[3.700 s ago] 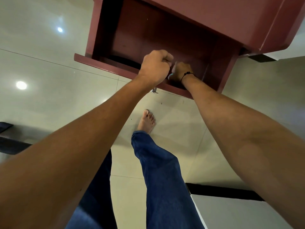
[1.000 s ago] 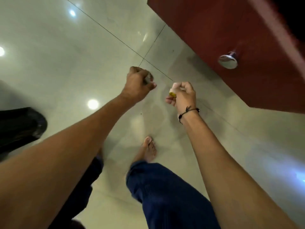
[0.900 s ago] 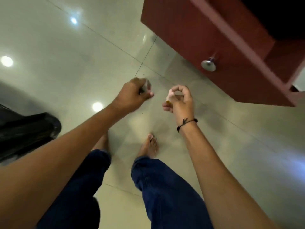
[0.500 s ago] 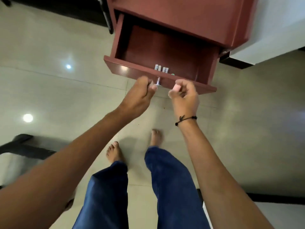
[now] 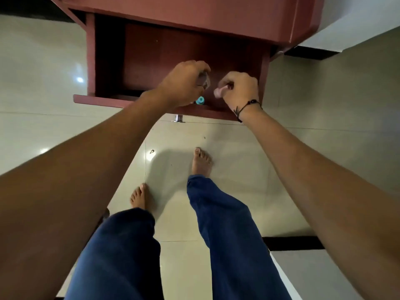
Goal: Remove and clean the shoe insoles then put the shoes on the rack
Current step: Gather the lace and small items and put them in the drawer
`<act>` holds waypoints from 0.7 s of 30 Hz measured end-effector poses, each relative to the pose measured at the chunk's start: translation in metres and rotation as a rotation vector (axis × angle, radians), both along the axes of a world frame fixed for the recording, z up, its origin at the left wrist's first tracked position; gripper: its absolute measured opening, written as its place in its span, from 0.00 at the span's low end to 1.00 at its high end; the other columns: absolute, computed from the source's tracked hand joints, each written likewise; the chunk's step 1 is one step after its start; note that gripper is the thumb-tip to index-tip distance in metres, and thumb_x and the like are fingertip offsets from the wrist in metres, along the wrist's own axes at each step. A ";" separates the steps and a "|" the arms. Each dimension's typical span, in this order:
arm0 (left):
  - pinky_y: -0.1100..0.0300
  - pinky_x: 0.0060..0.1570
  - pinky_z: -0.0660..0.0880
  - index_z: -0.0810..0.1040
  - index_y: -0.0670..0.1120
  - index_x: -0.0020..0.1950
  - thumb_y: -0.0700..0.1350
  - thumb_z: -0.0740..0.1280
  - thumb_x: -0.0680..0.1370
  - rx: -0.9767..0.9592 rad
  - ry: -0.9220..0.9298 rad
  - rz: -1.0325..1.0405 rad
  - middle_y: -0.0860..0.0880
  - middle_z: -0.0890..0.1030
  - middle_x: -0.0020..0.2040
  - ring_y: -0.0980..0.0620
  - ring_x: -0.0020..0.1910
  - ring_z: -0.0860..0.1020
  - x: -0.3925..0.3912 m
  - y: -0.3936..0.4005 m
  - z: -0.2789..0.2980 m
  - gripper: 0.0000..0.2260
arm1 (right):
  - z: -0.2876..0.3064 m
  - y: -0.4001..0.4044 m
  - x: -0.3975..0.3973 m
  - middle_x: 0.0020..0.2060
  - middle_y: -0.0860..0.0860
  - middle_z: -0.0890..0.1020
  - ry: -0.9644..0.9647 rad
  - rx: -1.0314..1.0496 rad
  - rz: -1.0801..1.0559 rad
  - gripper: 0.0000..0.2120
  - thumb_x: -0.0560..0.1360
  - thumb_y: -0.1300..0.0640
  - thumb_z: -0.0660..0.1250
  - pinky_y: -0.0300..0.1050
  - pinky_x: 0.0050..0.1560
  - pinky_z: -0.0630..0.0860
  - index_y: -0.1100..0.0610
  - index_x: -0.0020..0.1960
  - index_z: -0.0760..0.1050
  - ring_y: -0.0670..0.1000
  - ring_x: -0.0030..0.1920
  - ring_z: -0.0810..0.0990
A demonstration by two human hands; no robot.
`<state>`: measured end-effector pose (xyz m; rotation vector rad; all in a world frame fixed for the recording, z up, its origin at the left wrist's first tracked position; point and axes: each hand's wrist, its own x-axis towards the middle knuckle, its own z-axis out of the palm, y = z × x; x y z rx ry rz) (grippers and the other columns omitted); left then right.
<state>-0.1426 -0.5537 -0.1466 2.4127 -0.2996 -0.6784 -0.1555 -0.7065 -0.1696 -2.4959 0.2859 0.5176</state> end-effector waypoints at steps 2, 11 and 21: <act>0.63 0.56 0.65 0.70 0.41 0.68 0.37 0.64 0.76 0.040 0.013 0.005 0.41 0.74 0.64 0.45 0.62 0.72 0.010 0.006 -0.014 0.20 | -0.018 0.009 0.008 0.42 0.53 0.82 0.067 -0.038 0.082 0.06 0.70 0.58 0.69 0.38 0.43 0.72 0.58 0.46 0.81 0.50 0.44 0.78; 0.57 0.57 0.66 0.70 0.40 0.68 0.38 0.64 0.76 0.080 0.040 0.015 0.38 0.74 0.63 0.41 0.62 0.72 0.020 0.024 -0.048 0.20 | -0.053 0.034 0.039 0.52 0.60 0.80 0.134 -0.156 0.268 0.11 0.74 0.61 0.60 0.42 0.49 0.71 0.64 0.52 0.78 0.57 0.54 0.77; 0.54 0.57 0.69 0.70 0.41 0.67 0.39 0.65 0.76 0.084 0.081 0.066 0.39 0.74 0.62 0.41 0.60 0.73 0.019 0.043 -0.057 0.20 | -0.069 0.051 0.042 0.55 0.60 0.79 0.216 -0.239 0.315 0.09 0.75 0.62 0.65 0.43 0.52 0.74 0.65 0.53 0.78 0.58 0.55 0.77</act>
